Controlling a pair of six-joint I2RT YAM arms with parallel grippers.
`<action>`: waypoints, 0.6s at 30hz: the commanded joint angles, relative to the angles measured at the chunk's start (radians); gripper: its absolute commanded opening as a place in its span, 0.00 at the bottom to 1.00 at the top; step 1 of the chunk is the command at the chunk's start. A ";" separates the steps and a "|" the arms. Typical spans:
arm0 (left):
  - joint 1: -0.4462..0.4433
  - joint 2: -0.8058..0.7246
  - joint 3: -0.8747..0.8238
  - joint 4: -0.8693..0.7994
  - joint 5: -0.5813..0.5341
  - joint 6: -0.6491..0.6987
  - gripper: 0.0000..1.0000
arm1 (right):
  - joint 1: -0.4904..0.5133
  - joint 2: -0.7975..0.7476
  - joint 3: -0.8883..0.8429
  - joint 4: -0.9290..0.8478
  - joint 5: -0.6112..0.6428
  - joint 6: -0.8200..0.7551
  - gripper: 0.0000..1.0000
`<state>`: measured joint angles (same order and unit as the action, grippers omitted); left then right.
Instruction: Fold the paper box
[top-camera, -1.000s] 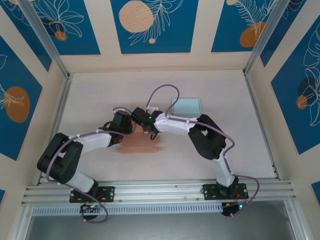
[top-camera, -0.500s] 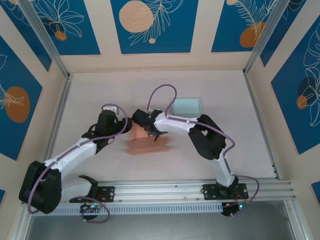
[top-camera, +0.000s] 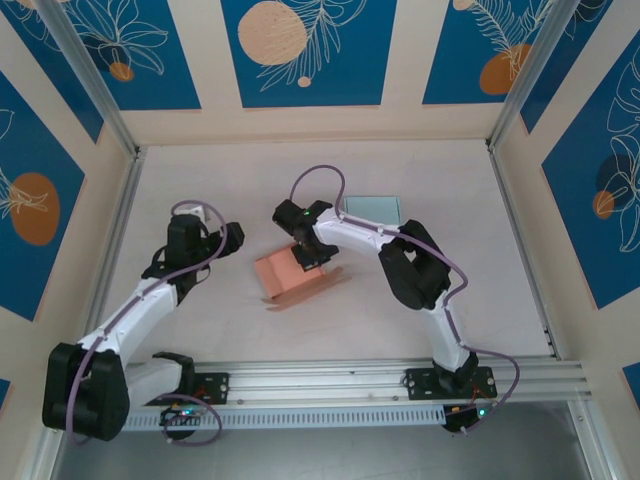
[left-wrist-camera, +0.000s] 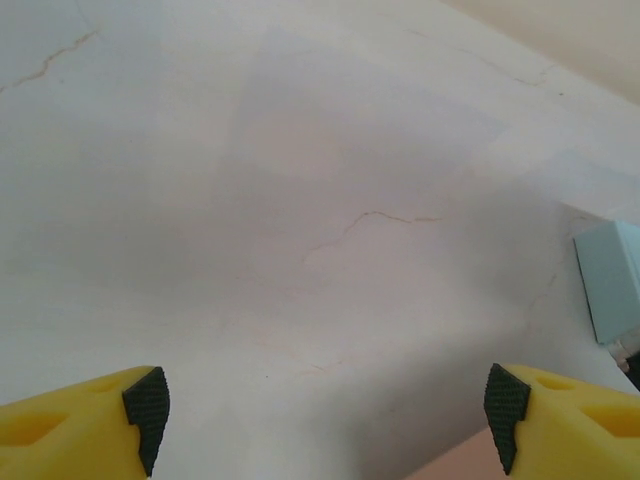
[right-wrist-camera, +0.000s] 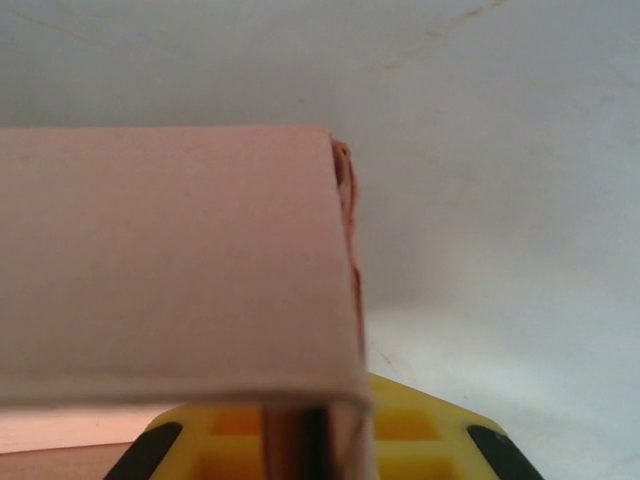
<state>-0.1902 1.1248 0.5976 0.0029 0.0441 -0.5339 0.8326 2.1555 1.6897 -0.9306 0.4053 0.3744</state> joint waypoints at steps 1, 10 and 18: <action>0.018 0.047 0.053 0.038 0.109 -0.007 0.82 | -0.013 0.069 0.021 -0.078 -0.113 -0.097 0.23; 0.026 0.173 0.104 0.028 0.148 0.043 0.81 | -0.016 0.075 0.191 -0.093 -0.120 -0.164 0.51; 0.034 0.250 0.124 0.016 0.112 0.080 0.64 | -0.013 0.056 0.362 -0.110 -0.107 -0.178 0.66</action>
<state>-0.1715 1.3487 0.6819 0.0193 0.1642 -0.4889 0.8158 2.2280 1.9877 -1.0061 0.3138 0.2115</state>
